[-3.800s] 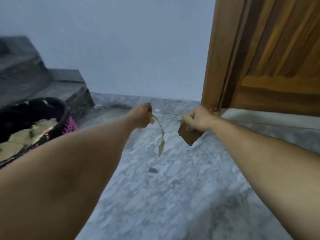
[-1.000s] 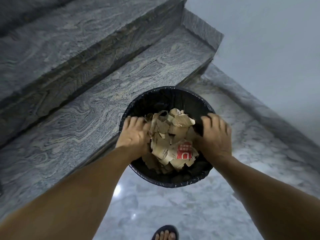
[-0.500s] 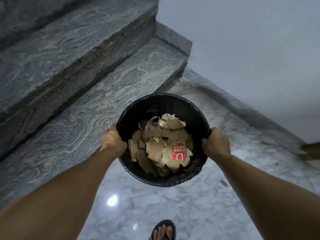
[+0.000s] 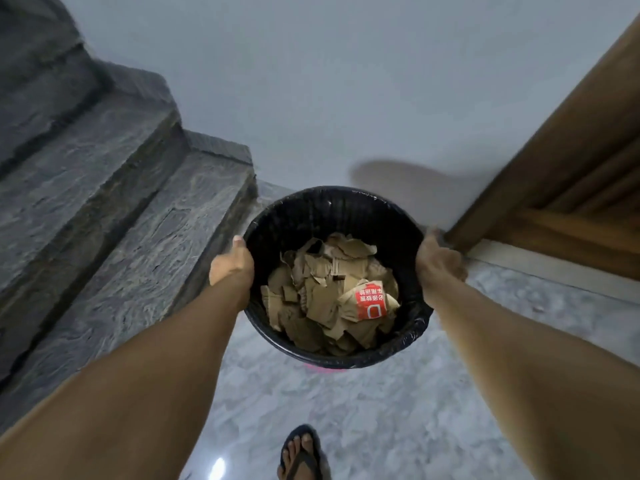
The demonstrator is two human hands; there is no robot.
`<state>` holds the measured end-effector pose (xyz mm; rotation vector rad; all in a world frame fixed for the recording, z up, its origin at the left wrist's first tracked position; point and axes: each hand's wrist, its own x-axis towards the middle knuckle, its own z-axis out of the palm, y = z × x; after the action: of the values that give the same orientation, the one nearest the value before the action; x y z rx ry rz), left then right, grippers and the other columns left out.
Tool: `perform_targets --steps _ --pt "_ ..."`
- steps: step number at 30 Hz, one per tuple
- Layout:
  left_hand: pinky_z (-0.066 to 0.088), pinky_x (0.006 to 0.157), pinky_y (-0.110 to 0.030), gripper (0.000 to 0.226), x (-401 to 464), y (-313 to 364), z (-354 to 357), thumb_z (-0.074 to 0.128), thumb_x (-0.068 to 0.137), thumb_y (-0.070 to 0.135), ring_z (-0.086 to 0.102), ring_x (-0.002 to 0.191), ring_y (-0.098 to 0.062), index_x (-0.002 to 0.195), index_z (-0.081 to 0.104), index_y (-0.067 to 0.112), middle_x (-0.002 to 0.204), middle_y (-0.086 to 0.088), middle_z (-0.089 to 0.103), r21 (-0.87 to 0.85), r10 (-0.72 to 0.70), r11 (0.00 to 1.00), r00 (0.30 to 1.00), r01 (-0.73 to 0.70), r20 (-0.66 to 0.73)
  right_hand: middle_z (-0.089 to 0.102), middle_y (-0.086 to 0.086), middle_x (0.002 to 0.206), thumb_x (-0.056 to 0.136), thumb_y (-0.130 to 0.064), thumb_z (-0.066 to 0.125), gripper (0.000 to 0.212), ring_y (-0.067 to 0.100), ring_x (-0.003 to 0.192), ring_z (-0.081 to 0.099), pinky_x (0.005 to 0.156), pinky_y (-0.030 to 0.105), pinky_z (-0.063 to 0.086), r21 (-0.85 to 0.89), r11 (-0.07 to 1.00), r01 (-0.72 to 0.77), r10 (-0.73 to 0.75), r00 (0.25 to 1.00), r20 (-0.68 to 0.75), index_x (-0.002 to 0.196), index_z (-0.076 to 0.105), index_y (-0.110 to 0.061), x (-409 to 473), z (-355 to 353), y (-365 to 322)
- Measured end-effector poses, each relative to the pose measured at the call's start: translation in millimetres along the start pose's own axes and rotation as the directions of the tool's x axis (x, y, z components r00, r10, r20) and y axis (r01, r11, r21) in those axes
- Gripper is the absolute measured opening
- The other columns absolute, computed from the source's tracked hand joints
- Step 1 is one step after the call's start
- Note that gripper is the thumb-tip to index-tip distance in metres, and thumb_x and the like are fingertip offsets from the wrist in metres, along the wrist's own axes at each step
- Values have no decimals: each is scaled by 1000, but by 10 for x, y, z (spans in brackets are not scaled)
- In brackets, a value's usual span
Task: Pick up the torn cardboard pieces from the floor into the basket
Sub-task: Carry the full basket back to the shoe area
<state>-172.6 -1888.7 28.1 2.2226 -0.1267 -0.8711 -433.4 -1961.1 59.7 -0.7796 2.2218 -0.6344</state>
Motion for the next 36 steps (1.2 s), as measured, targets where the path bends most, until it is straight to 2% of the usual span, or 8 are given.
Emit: perform_targets --steps 4,11,16,21,24,26,30,36 --pt "47 97 -44 73 -926 237 98 47 87 59 57 112 -39 129 53 -1 127 -19 58 -48 43 998 995 -38 90 45 27 142 102 -53 24 74 41 131 43 103 44 36 -7 1000 -7 7 999 -52 139 41 8 8 -1117 168" --pt "56 80 -48 74 -2177 431 316 51 65 67 66 87 -36 106 65 6 101 -14 69 -78 78 995 951 -57 300 59 24 127 93 -62 43 75 39 113 59 88 42 49 191 973 -128 162 971 -175 126 54 5 -131 -2607 605" --pt "57 82 -47 58 -3137 589 351 55 77 55 66 85 -36 102 66 4 95 -15 68 -1 130 990 903 -142 410 65 23 108 90 -65 45 77 35 89 63 71 38 49 321 924 -207 280 939 -199 113 58 7 -206 -3452 977" --pt "54 76 -41 51 -3811 619 414 50 85 51 64 82 -35 94 64 3 86 -14 65 73 172 968 844 -241 508 59 16 84 99 -53 36 66 32 82 61 65 37 45 291 920 -261 333 913 -234 121 56 6 -419 -4118 1309" --pt "54 81 -44 59 -4138 597 484 48 81 54 67 90 -34 103 64 2 104 -18 68 80 203 950 794 -301 574 61 23 120 100 -51 33 66 37 111 58 85 38 44 346 900 -263 366 888 -276 127 54 6 -603 -4448 1542" --pt "53 84 -45 58 -4376 596 456 49 82 55 65 91 -32 104 63 2 103 -15 67 75 222 939 760 -335 611 54 22 133 101 -52 31 68 35 118 54 88 33 42 411 861 -301 440 845 -304 133 50 5 -777 -4621 1686" --pt "52 87 -43 48 -4809 544 400 55 88 48 62 89 -28 101 62 2 97 -13 63 79 243 909 676 -409 695 46 19 143 98 -55 38 73 34 124 49 103 34 39 598 767 -232 512 783 -354 143 40 3 -1128 -4866 2000" --pt "55 87 -49 55 -5228 360 355 57 77 57 66 91 -33 97 67 6 96 -13 69 78 287 823 530 -563 798 50 19 140 97 -58 38 74 33 119 53 98 30 42 694 684 -227 627 669 -399 140 44 2 -1707 -5157 2456"
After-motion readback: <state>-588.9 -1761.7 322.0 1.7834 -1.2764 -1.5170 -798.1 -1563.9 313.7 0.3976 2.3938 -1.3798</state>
